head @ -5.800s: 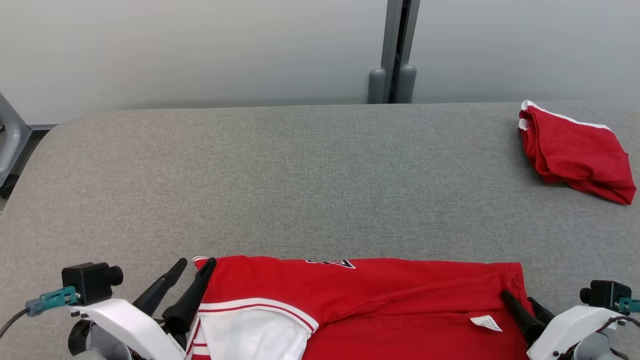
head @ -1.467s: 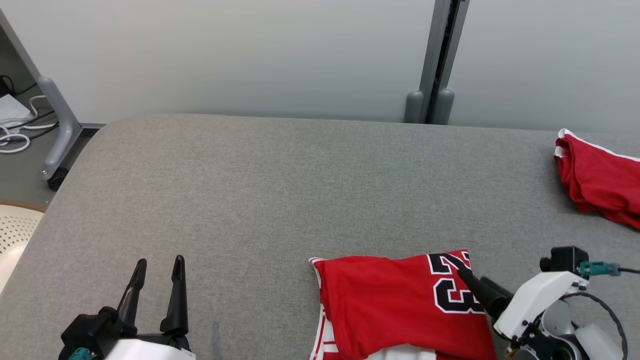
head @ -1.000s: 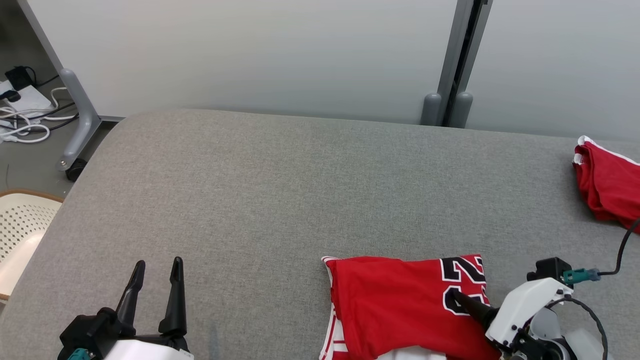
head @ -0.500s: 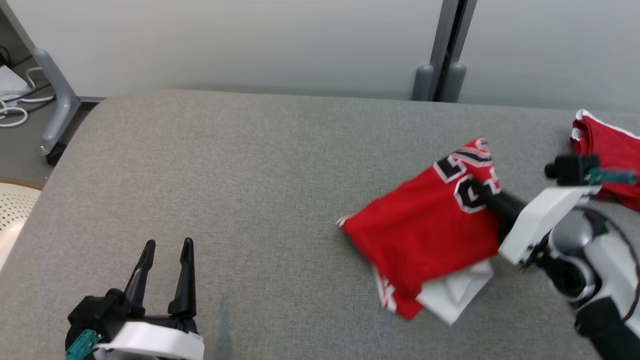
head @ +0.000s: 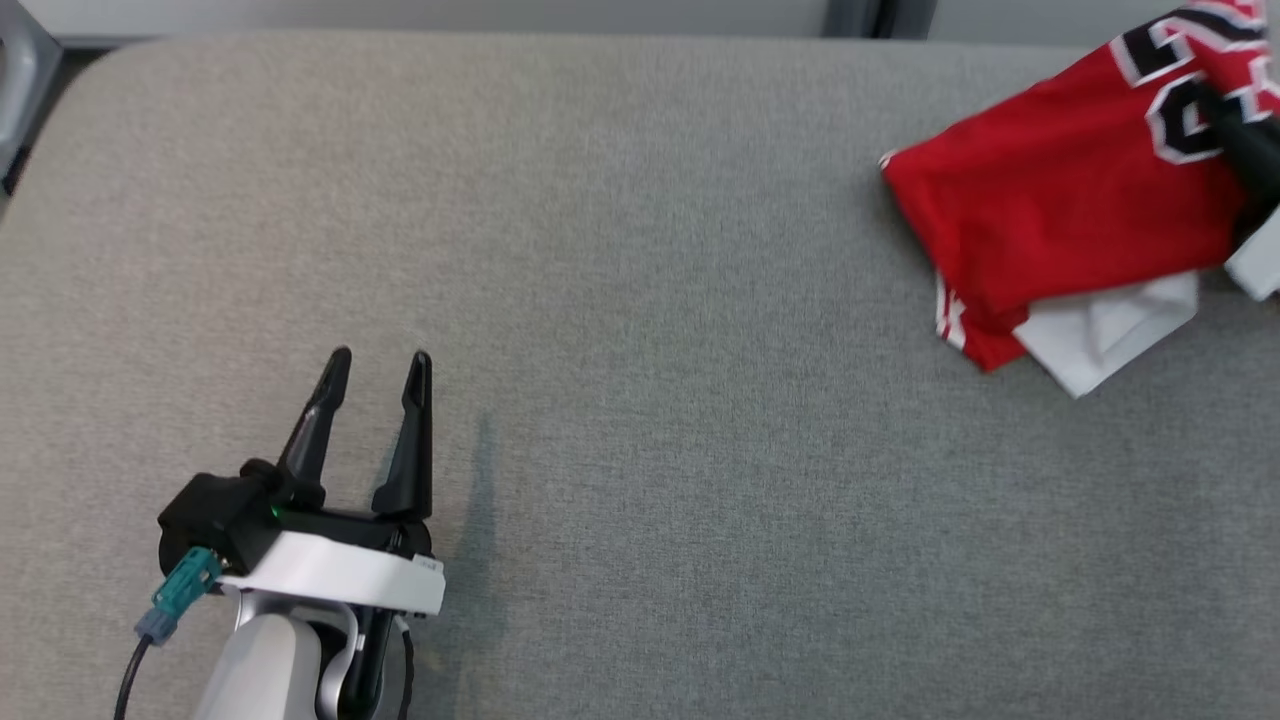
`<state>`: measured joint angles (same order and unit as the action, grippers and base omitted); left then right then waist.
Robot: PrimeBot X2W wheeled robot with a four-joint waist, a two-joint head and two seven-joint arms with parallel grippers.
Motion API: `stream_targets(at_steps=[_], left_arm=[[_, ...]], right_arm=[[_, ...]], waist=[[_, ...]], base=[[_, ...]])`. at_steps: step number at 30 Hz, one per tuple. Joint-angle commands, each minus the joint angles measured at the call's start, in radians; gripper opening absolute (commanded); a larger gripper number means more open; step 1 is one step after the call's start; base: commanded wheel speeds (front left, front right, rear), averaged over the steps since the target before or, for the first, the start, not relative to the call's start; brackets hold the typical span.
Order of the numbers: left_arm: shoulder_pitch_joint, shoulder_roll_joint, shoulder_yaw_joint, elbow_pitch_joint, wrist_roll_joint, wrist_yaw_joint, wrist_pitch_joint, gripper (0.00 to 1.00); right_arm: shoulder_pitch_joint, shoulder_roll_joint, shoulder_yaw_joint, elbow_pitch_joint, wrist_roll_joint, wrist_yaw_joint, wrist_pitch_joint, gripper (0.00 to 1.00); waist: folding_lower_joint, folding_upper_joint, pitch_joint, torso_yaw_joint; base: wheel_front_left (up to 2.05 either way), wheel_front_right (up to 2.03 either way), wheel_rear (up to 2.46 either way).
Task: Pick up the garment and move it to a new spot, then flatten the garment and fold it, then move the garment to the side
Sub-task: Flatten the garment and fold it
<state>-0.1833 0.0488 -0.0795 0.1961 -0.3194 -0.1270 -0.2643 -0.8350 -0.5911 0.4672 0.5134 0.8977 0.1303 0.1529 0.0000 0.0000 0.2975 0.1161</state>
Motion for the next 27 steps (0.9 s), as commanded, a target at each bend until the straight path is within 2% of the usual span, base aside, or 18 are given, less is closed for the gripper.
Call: stream_targets(at_steps=[1,10,15,20,21,22,24,25,26,27], left_arm=[[-0.023,0.004,0.001,-0.005,0.002,-0.006,-0.001,1.0],[-0.084,0.016,-0.013,-0.01,0.015,-0.004,-0.002,1.0],[-0.102,0.023,-0.019,-0.011,0.016,-0.004,-0.002,1.0],[-0.119,0.026,-0.027,-0.009,0.012,-0.004,-0.001,1.0],[-0.123,0.028,-0.029,-0.007,0.01,-0.004,-0.002,1.0],[-0.122,0.029,-0.031,-0.006,0.009,-0.004,-0.001,1.0],[-0.125,0.03,-0.033,-0.003,0.008,-0.004,-0.001,1.0],[-0.127,0.031,-0.032,-0.003,0.008,-0.004,-0.002,1.0],[-0.128,0.032,-0.033,-0.002,0.007,-0.004,-0.002,1.0],[-0.128,0.033,-0.032,0.0,0.006,-0.004,-0.002,1.0]], right_arm=[[-0.023,-0.014,-0.007,0.008,0.0,0.001,-0.011,0.0],[-0.131,-0.092,-0.08,0.133,-0.032,0.001,-0.049,0.0],[-0.176,-0.096,-0.124,0.249,-0.096,0.001,-0.062,0.0],[-0.215,-0.086,-0.123,0.369,-0.192,0.001,-0.045,0.0],[-0.233,-0.078,-0.12,0.412,-0.234,0.001,-0.063,0.23],[-0.243,-0.077,-0.121,0.442,-0.262,0.001,-0.072,0.25],[-0.266,-0.067,-0.131,0.502,-0.308,0.001,-0.102,0.16],[-0.279,-0.059,-0.138,0.533,-0.333,0.001,-0.121,0.37],[-0.289,-0.049,-0.144,0.562,-0.351,0.001,-0.137,0.72],[-0.295,-0.041,-0.153,0.597,-0.367,0.001,-0.147,1.0]], waist=[[0.0,0.0,0.066,-0.012],[0.0,0.0,0.163,-0.036],[0.0,0.0,0.183,-0.041],[0.0,0.0,0.195,-0.035],[0.0,0.0,0.2,-0.03],[0.0,0.0,0.201,-0.028],[0.0,0.0,0.202,-0.021],[0.0,0.0,0.201,-0.018],[0.0,0.0,0.199,-0.014],[0.0,0.0,0.196,-0.012]], base=[[0.0,0.0,0.0],[0.0,0.0,0.0],[0.0,0.0,0.0],[0.0,0.0,0.0],[0.0,0.0,0.0],[0.0,0.0,0.0],[0.0,0.0,0.0],[0.0,0.0,0.0],[0.0,0.0,0.0],[0.0,0.0,0.0]])
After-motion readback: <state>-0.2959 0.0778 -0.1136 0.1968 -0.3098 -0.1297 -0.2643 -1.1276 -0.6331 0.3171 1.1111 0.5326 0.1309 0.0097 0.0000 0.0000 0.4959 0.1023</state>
